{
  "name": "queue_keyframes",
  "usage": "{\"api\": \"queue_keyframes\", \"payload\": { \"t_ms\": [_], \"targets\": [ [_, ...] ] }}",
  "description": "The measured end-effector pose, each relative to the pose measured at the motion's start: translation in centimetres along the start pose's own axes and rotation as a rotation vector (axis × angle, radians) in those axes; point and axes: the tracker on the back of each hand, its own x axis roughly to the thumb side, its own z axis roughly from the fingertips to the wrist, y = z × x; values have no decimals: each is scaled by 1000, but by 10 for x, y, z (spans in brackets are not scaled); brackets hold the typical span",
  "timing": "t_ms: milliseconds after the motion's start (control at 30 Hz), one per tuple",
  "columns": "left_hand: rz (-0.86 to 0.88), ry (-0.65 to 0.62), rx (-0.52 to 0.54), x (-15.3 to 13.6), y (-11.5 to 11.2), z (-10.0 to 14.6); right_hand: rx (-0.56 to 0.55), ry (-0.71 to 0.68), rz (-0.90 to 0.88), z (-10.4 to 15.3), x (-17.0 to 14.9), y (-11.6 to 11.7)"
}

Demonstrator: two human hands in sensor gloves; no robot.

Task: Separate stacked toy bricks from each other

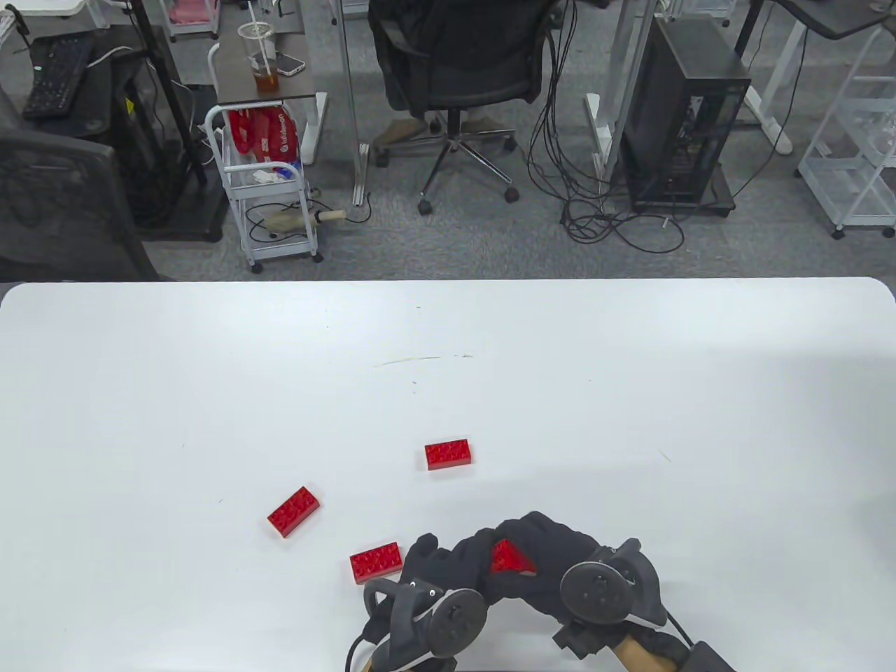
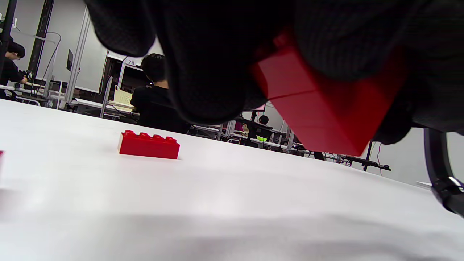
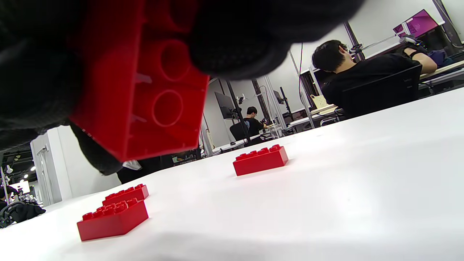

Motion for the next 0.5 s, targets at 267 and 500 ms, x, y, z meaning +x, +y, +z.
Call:
{"api": "queue_keyframes", "payload": {
  "t_ms": [267,500],
  "targets": [
    [-27,-11,40,4,3,5,-31,0,21,1,3,-2],
    [-73,27,75,-2,11,1,-59,37,7,1,-1,-2]
  ]
}}
